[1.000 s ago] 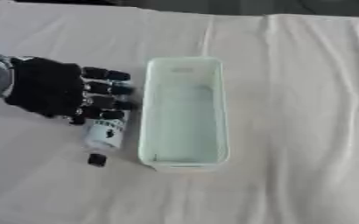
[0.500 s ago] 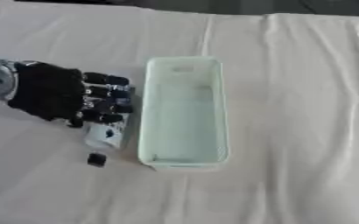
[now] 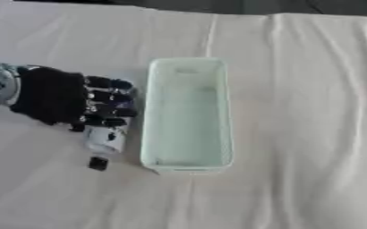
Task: Pick up objects on the table and place them in the box.
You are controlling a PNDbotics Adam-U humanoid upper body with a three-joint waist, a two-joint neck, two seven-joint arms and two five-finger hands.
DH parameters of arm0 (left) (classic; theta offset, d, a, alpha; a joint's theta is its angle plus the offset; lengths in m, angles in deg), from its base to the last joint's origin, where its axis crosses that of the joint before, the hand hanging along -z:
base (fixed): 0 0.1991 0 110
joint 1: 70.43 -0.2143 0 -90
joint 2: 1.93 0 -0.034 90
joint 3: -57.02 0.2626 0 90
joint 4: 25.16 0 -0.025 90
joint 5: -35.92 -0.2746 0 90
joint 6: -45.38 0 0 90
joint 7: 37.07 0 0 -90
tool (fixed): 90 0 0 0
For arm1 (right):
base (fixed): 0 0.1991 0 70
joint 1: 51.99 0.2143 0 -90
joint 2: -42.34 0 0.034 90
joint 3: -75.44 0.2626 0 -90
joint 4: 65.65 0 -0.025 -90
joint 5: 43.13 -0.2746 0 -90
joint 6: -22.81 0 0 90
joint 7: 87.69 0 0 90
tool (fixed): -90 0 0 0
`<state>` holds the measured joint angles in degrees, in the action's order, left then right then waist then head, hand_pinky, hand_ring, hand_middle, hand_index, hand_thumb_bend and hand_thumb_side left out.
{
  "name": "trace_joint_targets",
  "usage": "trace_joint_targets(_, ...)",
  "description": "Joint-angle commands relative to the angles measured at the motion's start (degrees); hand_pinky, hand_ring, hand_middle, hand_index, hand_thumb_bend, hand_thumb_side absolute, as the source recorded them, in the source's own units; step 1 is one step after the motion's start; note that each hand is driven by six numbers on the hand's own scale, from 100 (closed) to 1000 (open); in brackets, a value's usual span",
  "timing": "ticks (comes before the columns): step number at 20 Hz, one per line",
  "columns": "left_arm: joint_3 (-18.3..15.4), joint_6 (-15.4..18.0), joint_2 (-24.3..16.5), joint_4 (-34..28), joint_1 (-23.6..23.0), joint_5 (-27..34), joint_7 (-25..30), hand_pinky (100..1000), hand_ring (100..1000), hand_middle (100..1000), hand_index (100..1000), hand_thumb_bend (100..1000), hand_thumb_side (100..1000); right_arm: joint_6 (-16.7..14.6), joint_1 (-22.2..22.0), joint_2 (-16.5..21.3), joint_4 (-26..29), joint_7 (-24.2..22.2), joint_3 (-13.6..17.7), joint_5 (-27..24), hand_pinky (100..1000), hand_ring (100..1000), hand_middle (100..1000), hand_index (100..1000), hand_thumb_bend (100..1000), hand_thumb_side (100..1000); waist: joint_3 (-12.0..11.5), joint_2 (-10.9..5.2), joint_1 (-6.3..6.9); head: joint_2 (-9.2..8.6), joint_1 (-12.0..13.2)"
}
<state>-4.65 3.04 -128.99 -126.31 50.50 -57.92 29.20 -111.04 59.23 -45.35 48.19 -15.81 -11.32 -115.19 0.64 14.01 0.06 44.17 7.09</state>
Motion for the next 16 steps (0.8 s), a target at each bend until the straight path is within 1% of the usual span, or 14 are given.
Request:
trace_joint_targets(1, -0.39, 4.31, -0.89, -0.08, 0.27, -0.44, -4.79, 1000, 872, 916, 900, 518, 368, 0.06, 0.85, 0.72, 0.76, -0.05, 0.17, 0.15, 172, 324, 430, 567, 100, 1000, 0.11, -0.68, -0.02, -0.05, 0.21)
trace_joint_targets(12, -0.02, 4.31, -0.87, 0.99, -0.67, -1.62, -5.31, 991, 868, 911, 911, 518, 370, 0.36, 1.57, 0.25, 0.76, 0.08, 0.19, 0.10, 172, 324, 430, 568, 100, 1000, 0.90, 0.01, -0.31, -0.05, 1.10)
trace_joint_targets(13, 0.19, 4.31, -0.77, 1.20, -0.80, -1.75, -5.41, 975, 864, 909, 919, 517, 370, 0.38, 1.68, 0.13, 0.76, 0.12, 0.19, 0.10, 173, 324, 430, 568, 100, 1000, 1.07, 0.13, -0.40, -0.05, 1.31)
trace_joint_targets(14, 0.37, 4.31, -0.66, 1.49, -0.87, -1.92, -5.45, 985, 867, 910, 915, 519, 369, 0.43, 1.81, 0.01, 0.76, 0.14, 0.16, 0.10, 172, 324, 430, 568, 100, 1000, 1.22, 0.21, -0.45, -0.05, 1.47)
trace_joint_targets(15, 0.46, 4.31, -0.56, 1.73, -0.95, -1.99, -5.58, 963, 860, 908, 920, 512, 373, 0.51, 1.85, -0.05, 0.76, 0.23, 0.17, 0.15, 172, 324, 431, 569, 100, 1000, 1.29, 0.29, -0.49, -0.05, 1.57)
trace_joint_targets(16, 0.52, 4.31, -0.50, 1.95, -0.99, -1.97, -5.73, 975, 865, 909, 918, 518, 370, 0.60, 1.91, -0.10, 0.76, 0.38, 0.21, 0.24, 173, 324, 430, 568, 100, 1000, 1.36, 0.32, -0.52, -0.05, 1.64)
